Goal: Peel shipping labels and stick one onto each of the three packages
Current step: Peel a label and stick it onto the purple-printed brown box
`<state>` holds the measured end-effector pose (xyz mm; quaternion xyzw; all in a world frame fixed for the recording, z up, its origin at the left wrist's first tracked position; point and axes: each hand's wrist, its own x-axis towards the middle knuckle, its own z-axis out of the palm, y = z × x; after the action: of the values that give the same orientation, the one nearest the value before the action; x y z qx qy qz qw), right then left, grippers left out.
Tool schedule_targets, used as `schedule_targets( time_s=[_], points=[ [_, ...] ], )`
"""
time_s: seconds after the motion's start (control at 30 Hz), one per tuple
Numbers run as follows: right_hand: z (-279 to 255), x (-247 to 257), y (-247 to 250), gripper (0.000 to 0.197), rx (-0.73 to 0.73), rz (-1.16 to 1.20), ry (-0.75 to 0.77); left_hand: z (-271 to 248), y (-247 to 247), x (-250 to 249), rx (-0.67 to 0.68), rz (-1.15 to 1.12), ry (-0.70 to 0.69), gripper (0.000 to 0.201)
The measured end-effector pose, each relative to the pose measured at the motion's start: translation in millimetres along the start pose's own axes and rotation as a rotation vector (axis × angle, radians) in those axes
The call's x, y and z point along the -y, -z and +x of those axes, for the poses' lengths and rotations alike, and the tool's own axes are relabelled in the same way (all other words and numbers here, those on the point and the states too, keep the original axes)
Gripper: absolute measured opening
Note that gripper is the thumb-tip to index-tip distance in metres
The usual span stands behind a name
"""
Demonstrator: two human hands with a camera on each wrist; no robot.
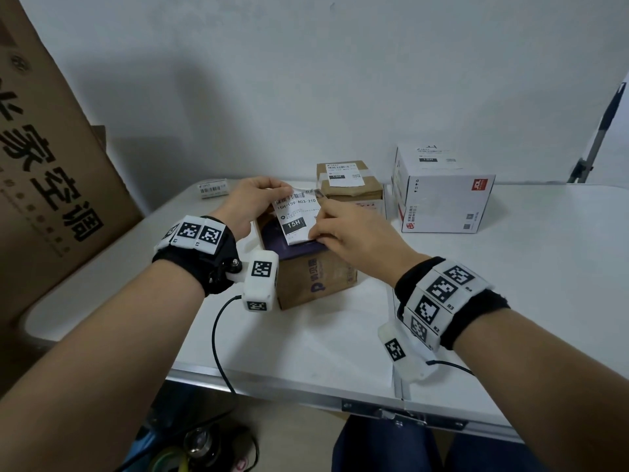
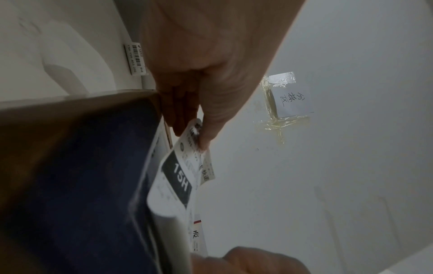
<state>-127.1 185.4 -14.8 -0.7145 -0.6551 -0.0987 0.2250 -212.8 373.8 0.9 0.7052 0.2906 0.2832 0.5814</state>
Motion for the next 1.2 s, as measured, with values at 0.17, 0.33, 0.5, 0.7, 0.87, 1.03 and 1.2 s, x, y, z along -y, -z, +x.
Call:
schedule_targets(
  time_s=[0.17,0.33,0.5,0.7,0.87,1.03,1.2],
  points=[
    [-0.9,0.7,0.7,0.023,0.028,0.007,-0.032,1.9,1.1,0.9,0.002,0.035,0.008,0.003],
    [-0.9,2.6,2.5,0.025,0.058,0.000,-0.046,2.8,1.4,0.3,0.008,0.051,0.012,0.003],
    [-2.3,3.9,3.0,0.026,0.054,-0.001,-0.049,2.9,0.6,-0.1,0.005,0.046,0.024,0.004],
    [-5.4,5.7,4.0,0.026,0.036,-0.008,-0.041,4.1,0.6,1.1,0.002,0.036,0.034,0.005],
    [-6.1,8.0,4.6,0.026,0.036,-0.026,-0.041,4.4,0.9,1.4,0.004,0.037,0.036,0.004],
    [-7.4,9.0,4.9,0.026,0.031,-0.029,-0.045,4.0,1.1,0.4,0.008,0.047,0.039,0.008],
    [-7.4,8.9,2.5,0.025,0.003,-0.025,-0.064,4.1,2.0,1.0,-0.002,0.036,0.040,0.007]
  ],
)
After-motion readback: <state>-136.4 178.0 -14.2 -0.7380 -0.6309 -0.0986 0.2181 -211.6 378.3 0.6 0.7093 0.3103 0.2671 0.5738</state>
